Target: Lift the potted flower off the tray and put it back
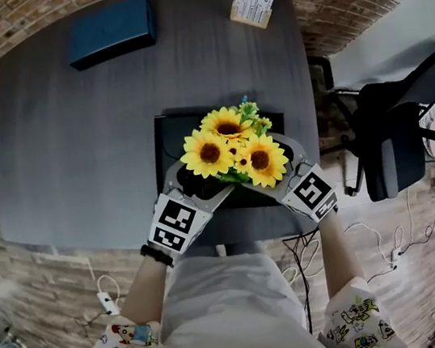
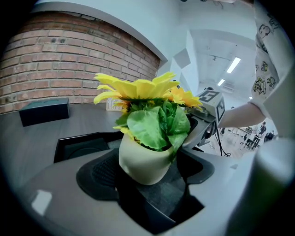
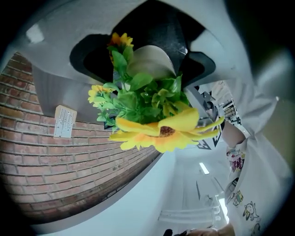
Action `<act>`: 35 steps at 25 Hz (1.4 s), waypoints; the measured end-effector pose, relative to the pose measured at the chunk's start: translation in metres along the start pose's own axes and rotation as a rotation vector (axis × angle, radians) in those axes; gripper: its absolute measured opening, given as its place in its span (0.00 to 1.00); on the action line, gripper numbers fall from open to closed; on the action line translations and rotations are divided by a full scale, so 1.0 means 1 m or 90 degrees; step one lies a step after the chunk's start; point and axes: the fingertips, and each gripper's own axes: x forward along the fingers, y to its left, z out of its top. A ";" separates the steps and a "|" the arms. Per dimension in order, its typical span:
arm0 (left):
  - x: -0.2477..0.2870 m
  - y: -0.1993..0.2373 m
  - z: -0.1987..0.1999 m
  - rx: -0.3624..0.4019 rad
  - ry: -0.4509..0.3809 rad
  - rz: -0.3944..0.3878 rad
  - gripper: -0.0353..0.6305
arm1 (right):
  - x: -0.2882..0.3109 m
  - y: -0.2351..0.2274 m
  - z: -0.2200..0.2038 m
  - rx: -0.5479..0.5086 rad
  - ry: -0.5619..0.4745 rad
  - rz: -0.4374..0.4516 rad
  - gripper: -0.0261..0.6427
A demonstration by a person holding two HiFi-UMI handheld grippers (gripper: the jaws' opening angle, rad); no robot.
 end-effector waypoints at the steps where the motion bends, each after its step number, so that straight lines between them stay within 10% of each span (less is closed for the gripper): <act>1: 0.000 0.000 0.000 0.001 0.003 -0.001 0.65 | 0.000 -0.001 -0.001 -0.001 0.001 -0.003 0.69; 35: -0.008 0.008 0.017 0.020 -0.015 0.005 0.58 | -0.003 0.001 0.023 0.023 -0.052 -0.020 0.57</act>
